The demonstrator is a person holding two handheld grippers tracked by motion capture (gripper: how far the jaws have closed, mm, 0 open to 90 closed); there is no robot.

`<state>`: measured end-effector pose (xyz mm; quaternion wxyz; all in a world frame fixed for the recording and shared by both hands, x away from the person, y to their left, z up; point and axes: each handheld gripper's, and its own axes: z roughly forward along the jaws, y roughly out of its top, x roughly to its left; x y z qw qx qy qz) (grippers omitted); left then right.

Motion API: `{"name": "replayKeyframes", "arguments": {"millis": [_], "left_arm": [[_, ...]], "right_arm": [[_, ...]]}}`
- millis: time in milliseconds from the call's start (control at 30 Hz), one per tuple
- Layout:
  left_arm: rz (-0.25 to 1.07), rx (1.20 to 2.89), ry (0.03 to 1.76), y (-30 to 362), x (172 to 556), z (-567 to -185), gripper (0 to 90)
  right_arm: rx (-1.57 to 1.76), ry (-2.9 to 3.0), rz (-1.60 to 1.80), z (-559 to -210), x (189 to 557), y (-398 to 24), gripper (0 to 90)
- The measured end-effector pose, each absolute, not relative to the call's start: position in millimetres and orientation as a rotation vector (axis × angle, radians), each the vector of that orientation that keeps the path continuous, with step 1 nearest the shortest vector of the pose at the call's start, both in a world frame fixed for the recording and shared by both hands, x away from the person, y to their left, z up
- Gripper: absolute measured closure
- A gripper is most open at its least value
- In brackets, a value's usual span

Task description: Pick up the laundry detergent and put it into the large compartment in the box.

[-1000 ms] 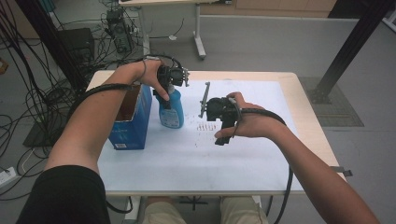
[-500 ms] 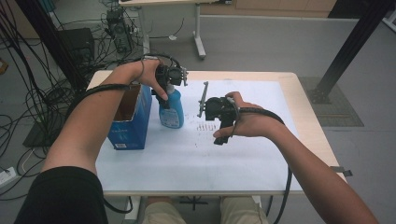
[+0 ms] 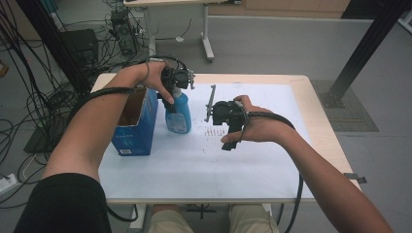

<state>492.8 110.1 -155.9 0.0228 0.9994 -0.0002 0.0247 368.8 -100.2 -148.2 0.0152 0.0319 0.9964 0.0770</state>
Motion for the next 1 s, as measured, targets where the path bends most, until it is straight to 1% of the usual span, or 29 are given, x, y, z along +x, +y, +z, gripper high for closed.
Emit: {"name": "replayKeyframes", "arguments": {"millis": [1000], "left_arm": [[0.084,3.092,-0.008,109.6,490.5,-152.6,8.7]], "right_arm": [[0.104,3.1,0.236,-146.8,368.0,-100.4,5.8]]}}
